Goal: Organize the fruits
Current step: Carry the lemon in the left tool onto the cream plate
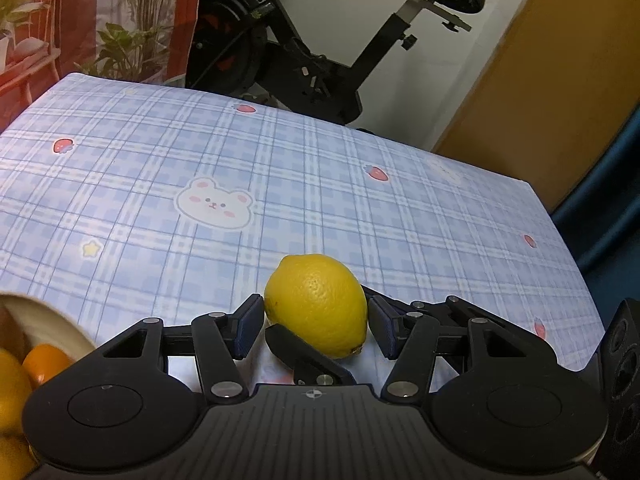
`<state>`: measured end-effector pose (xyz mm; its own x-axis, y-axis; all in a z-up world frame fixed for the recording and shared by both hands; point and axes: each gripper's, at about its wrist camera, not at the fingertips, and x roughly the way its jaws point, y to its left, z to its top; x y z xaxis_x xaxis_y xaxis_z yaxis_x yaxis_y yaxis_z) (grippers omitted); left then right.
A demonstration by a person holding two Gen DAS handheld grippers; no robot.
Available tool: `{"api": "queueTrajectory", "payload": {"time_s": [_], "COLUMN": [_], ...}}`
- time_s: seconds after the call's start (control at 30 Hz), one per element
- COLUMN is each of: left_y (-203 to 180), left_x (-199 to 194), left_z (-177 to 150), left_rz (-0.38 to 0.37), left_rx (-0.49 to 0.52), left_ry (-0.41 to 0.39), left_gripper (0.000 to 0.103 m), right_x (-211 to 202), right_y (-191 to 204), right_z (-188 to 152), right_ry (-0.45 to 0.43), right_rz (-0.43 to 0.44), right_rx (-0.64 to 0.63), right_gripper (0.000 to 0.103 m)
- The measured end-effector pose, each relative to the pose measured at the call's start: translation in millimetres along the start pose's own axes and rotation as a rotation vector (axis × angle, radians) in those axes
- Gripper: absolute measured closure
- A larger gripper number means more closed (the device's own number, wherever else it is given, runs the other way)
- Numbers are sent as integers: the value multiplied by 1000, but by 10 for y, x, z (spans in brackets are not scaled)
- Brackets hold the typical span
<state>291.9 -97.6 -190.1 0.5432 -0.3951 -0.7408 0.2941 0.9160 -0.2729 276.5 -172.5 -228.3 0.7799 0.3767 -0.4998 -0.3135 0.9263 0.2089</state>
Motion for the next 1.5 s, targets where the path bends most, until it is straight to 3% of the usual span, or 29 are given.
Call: {"api": "queueTrajectory", "payload": {"time_s": [0.37, 1.0, 1.3, 1.5], "left_y": [-63, -88, 165, 454], "left_x": [-336, -882, -1043, -1325], "left_z": [-216, -645, -641, -606], "left_rz": [-17, -24, -50, -37], "left_rx": [5, -40, -102, -150], "left_ry": [-8, -89, -118, -181], "left_gripper": [44, 44, 44, 44], "right_x": [-379, -925, -904, -835], "right_y": [199, 601, 833, 1144], "right_z": [-104, -225, -165, 2], "right_ry": [-12, -11, 3, -23], "right_rz": [9, 26, 24, 76], "right_rx": [-3, -5, -50, -124], "right_gripper": [44, 44, 44, 44]}}
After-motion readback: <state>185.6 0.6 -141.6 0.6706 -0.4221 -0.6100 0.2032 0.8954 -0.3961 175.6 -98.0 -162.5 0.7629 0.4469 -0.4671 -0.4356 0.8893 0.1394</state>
